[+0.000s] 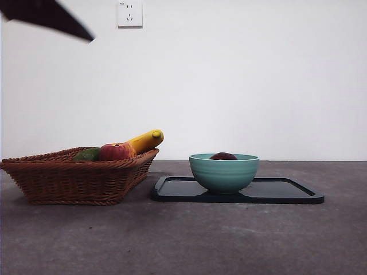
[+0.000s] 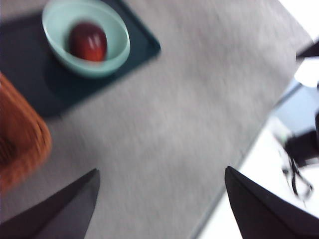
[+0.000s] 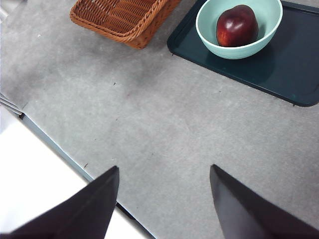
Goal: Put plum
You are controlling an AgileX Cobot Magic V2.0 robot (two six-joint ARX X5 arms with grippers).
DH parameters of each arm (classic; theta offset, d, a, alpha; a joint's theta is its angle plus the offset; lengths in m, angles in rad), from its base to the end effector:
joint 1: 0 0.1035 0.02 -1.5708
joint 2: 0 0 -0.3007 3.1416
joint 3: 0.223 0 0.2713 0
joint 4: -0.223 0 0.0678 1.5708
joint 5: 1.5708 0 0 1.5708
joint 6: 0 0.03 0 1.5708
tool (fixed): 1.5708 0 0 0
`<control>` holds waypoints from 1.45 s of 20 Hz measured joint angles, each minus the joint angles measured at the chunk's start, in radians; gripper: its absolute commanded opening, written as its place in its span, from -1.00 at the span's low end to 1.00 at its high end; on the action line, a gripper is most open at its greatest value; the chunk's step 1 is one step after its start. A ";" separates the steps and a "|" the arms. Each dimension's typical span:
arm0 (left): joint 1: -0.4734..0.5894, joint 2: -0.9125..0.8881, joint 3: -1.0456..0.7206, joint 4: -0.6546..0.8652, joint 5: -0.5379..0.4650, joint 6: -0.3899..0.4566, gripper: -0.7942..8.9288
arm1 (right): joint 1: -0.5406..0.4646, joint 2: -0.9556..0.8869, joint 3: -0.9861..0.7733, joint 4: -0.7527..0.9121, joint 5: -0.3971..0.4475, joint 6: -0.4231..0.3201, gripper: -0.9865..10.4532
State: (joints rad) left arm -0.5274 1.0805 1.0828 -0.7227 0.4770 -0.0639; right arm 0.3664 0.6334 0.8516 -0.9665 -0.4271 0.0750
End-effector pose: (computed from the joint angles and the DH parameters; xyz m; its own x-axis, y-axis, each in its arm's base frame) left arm 0.1778 -0.1195 0.3671 0.3459 -0.7328 -0.5860 0.7074 0.6140 -0.3502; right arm 0.0820 0.0448 0.3326 0.4743 0.6257 -0.6193 -0.5602 0.7572 0.3360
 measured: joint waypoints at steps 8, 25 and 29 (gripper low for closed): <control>-0.075 0.367 0.388 0.009 -0.173 -0.024 0.00 | 0.000 0.000 0.000 0.000 0.000 0.000 -0.32; -0.132 0.930 0.647 0.198 -0.298 0.074 0.00 | 0.000 0.000 0.000 0.000 0.000 0.000 -0.32; -0.138 0.995 0.647 0.231 -0.315 0.077 -0.01 | 0.000 0.000 0.000 0.000 0.000 0.001 -0.32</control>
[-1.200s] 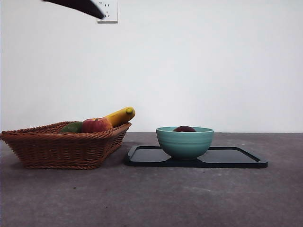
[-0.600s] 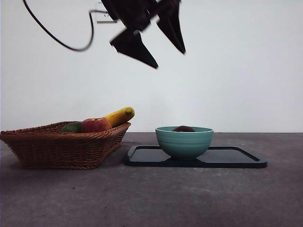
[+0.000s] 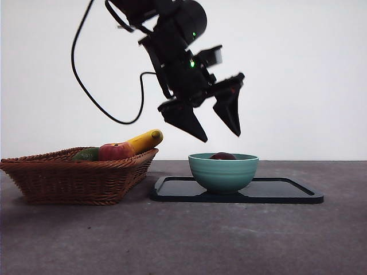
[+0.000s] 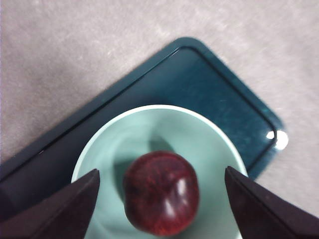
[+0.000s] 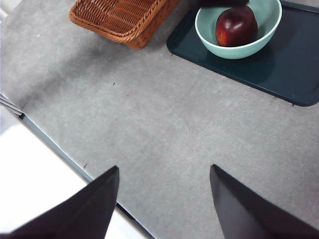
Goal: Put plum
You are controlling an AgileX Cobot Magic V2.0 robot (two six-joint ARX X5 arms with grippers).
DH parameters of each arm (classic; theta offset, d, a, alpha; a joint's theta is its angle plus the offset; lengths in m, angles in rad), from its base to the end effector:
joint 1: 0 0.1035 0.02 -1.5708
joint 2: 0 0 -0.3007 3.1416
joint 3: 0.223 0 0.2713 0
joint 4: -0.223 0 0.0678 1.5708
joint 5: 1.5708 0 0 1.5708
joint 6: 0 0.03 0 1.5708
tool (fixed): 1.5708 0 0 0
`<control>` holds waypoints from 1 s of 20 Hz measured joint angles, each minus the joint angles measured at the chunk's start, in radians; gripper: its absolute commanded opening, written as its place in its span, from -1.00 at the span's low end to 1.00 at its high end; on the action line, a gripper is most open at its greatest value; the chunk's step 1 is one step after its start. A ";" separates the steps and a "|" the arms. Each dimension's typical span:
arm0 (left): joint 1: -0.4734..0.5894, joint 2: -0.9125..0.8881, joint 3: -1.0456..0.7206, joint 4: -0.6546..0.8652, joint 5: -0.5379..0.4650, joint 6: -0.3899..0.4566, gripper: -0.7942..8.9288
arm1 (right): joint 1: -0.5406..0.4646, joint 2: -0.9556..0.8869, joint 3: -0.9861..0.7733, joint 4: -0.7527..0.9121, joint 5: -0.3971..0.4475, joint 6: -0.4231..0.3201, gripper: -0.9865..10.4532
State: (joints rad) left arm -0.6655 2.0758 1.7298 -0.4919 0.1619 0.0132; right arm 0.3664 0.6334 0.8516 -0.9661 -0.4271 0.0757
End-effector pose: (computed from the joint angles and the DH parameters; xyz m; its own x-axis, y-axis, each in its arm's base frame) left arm 0.3902 -0.3125 0.2610 0.4198 -0.5345 -0.7335 0.7019 0.7036 -0.1110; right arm 0.0821 0.0448 0.3327 0.4746 0.6258 -0.6190 -0.5598 0.7573 0.3364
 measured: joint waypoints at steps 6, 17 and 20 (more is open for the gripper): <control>-0.022 0.049 0.000 0.019 -0.008 0.005 -0.01 | 0.000 0.000 0.000 0.000 0.000 0.003 -0.32; -0.030 0.079 0.000 0.016 -0.049 0.022 -0.07 | 0.000 0.000 0.000 0.000 0.000 0.007 -0.32; -0.031 0.079 0.000 0.001 -0.051 0.023 -0.09 | 0.000 0.000 0.000 0.000 0.000 0.007 -0.32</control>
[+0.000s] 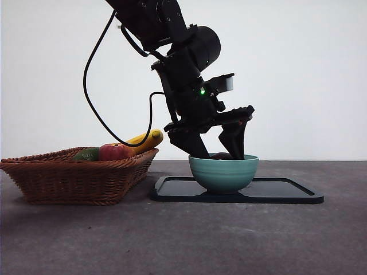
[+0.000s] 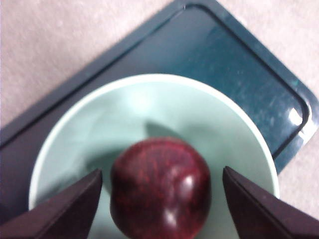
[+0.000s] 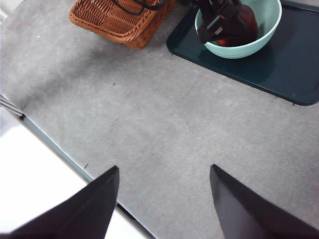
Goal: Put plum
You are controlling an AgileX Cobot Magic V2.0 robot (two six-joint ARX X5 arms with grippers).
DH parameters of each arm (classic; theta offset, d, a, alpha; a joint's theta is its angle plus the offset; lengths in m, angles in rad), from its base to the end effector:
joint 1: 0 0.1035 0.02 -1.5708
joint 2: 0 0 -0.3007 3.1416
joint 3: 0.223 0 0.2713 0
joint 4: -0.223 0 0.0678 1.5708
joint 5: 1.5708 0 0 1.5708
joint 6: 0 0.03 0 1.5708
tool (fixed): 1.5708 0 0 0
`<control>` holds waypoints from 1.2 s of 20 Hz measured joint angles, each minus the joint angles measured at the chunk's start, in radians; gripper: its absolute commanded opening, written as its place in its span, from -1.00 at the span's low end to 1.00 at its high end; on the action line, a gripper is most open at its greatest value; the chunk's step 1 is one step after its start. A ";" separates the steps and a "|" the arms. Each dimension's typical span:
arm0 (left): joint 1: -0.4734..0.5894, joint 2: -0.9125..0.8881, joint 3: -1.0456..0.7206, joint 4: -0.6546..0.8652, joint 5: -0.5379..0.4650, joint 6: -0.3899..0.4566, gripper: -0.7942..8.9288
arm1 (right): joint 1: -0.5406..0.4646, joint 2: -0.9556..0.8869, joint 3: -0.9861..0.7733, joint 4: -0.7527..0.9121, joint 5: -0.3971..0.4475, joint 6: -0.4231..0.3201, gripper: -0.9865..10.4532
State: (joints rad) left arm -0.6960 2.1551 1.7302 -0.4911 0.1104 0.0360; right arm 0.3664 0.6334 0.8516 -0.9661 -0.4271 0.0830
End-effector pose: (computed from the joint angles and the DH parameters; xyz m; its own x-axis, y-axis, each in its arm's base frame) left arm 0.3901 -0.3302 0.2225 0.3939 -0.4726 -0.7883 0.7102 0.7009 -0.0654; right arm 0.0821 0.0448 0.3327 0.4746 0.6258 -0.6190 -0.5549 0.7586 0.3415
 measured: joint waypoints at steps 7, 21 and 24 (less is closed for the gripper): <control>0.000 0.000 0.000 -0.021 -0.001 0.000 -0.39 | 0.000 0.000 0.000 0.000 0.000 0.000 -0.32; 0.014 -0.078 0.032 -0.065 -0.001 0.000 -0.40 | 0.000 0.000 0.000 0.000 0.000 0.000 -0.32; 0.032 -0.208 0.035 -0.091 -0.001 0.000 -0.40 | 0.000 0.000 0.000 0.003 0.000 0.000 -0.32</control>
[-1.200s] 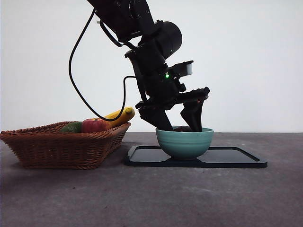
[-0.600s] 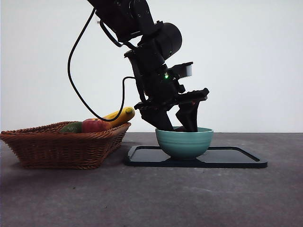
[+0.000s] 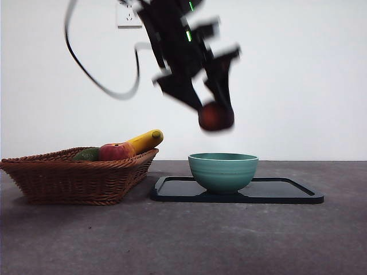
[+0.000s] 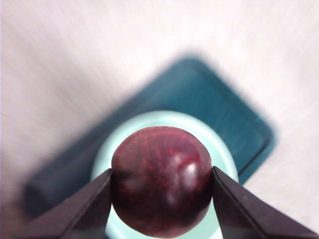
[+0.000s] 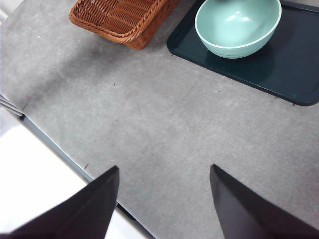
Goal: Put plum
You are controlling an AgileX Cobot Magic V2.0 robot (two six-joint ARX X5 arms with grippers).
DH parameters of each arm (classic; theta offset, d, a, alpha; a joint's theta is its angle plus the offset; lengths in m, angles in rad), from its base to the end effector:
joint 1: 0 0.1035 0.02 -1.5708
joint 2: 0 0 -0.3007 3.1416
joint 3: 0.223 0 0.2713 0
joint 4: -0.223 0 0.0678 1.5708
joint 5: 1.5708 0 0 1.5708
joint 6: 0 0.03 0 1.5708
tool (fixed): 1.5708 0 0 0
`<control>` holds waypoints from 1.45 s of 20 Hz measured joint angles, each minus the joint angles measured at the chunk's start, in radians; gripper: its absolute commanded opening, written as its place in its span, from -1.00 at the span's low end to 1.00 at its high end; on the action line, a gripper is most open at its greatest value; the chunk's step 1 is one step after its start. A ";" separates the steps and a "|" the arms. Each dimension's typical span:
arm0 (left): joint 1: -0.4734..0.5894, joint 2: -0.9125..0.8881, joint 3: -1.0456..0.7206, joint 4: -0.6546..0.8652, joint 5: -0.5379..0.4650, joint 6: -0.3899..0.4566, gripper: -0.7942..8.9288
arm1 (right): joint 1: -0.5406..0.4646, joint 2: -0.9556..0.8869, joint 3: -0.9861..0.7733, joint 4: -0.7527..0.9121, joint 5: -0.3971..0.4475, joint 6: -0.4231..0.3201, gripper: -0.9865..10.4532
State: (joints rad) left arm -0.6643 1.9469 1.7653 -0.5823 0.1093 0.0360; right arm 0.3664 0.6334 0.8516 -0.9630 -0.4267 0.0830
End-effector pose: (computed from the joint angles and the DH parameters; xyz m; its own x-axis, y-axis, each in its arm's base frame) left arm 0.3696 -0.2936 0.3269 0.4979 -0.5284 -0.6876 0.6940 0.7183 -0.0494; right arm 0.0823 0.0449 0.3329 0.4766 0.6262 -0.6170 -0.5557 0.7585 0.3405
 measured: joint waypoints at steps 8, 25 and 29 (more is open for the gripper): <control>0.108 -0.375 0.003 -0.193 0.000 -0.012 -0.40 | 0.000 0.000 0.000 0.010 0.000 -0.003 -0.32; 0.366 -0.769 -0.752 0.166 -0.002 -0.020 -0.40 | 0.000 0.000 0.000 0.034 0.000 -0.007 -0.32; 0.378 -0.641 -0.819 0.277 -0.002 -0.016 -0.40 | 0.000 0.000 0.000 0.034 0.000 -0.007 -0.32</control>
State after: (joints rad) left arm -0.2859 1.3060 0.9466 -0.3050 0.1078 0.0196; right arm 0.3664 0.6334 0.8516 -0.9287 -0.4271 0.0757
